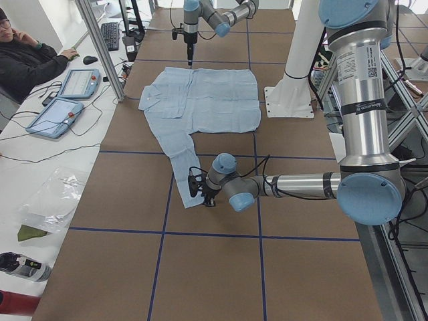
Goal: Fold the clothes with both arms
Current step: 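Raise the right gripper off the shirt while the left gripper grasps the other cuff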
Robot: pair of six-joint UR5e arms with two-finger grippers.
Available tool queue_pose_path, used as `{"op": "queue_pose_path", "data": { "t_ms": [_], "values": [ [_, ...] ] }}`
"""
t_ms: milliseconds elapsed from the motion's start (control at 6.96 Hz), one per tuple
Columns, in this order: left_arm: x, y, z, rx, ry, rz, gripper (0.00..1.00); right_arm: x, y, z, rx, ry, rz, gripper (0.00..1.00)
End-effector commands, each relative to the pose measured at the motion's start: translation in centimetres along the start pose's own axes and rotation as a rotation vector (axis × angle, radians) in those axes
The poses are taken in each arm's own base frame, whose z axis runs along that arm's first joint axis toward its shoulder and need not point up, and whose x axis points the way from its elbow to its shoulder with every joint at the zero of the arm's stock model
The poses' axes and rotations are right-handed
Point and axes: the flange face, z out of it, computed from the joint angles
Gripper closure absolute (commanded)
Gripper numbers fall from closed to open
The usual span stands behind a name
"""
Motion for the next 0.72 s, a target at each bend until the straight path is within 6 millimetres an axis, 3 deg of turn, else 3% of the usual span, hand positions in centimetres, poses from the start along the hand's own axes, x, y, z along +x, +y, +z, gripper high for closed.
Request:
{"op": "queue_pose_path", "data": {
  "t_ms": [0, 575],
  "values": [
    [-0.2, 0.5, 0.1, -0.01, -0.005, 0.002, 0.57, 0.2, 0.1, 0.0, -0.001, 0.0, 0.001, 0.0],
    [0.3, 0.7, -0.9, -0.008, 0.012, 0.007, 1.0, 0.2, 0.1, 0.0, -0.001, 0.0, -0.001, 0.0]
  ]
}}
